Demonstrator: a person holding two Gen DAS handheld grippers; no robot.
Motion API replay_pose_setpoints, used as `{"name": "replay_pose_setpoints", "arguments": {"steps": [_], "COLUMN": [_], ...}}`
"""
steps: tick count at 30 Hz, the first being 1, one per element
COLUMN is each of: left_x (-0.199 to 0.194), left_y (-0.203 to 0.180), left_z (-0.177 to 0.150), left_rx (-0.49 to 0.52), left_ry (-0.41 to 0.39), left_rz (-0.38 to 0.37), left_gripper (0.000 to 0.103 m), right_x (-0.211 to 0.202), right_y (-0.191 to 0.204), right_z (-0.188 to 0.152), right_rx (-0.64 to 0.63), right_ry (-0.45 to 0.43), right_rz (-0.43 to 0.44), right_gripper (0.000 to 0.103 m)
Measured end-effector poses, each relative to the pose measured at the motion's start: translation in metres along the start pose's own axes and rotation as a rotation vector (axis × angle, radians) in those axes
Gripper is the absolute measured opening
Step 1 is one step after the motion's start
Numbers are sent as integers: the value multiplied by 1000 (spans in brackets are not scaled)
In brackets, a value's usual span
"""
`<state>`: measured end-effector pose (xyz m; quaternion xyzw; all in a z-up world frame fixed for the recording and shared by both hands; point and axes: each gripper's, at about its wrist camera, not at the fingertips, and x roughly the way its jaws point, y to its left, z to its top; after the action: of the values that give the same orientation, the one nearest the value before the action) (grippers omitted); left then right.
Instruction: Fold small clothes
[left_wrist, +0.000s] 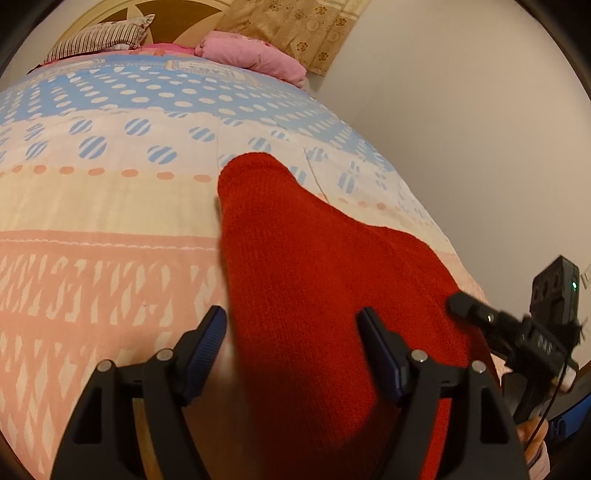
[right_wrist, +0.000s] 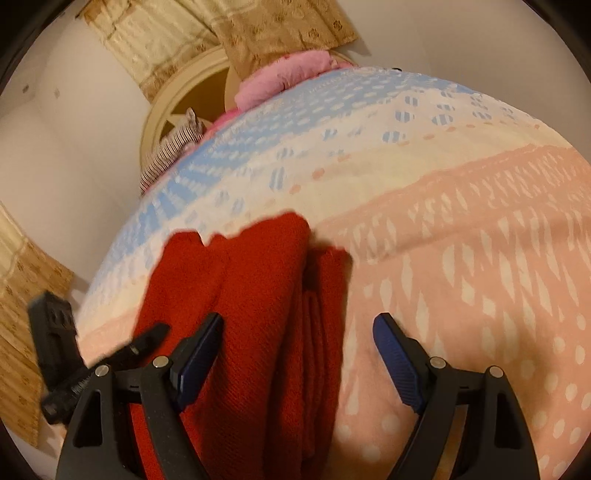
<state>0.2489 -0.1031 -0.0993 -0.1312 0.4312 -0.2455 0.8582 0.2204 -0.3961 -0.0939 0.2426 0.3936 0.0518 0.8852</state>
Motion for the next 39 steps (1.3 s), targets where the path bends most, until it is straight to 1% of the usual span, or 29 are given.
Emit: {"name": "replay_pose_setpoints", "arguments": {"steps": [1,3,7,13,14,15,16,17,18,21,22,24,27,30,33,39], "left_x": [0,3,7,10,9,9,10,10,10,10,10,8,3,-8,-24,-68], "left_y": [0,-1,-4,-4,-4,-4,-4,-4,-3,-3,-4,-6,-9,-21,-35,-59], "left_z": [1,3,7,6,6,6,6,6,7,7,7,6,7,4,-2,-11], "left_rx": [0,4,16,26,26,26,27,27,25,20,23,32,41,95,158,220], "left_ry": [1,4,6,-5,-6,-9,-9,-8,-8,-14,-15,-20,-29,-38,-62,-136], "left_rz": [0,1,5,-3,-5,-11,-23,-37,-46,-54,-53,-48,-27,16,50,70], "left_gripper": [78,79,81,80,78,72,68,61,58,51,50,44,37,35,34,33], "right_x": [3,15,25,32,33,34,34,35,35,35,34,33,28,14,-8,-59], "right_y": [-2,-5,11,13,15,18,21,24,27,32,33,36,50,70,85,122], "right_z": [3,5,4,6,5,5,4,4,3,2,1,0,-2,-9,-16,-34], "right_rx": [15,31,-71,-103,-119,-133,-145,-160,-175,-193,-196,-206,-255,-311,-336,-372], "right_ry": [1,39,49,53,53,52,52,51,49,41,36,32,22,-10,-55,-163], "right_rz": [0,-10,-70,-60,-63,-66,-61,-50,-48,-53,-55,-68,-125,-193,-211,-232], "right_gripper": [83,83,84,83,82,75,64,60,53,49,47,45,39,36,36,36]}}
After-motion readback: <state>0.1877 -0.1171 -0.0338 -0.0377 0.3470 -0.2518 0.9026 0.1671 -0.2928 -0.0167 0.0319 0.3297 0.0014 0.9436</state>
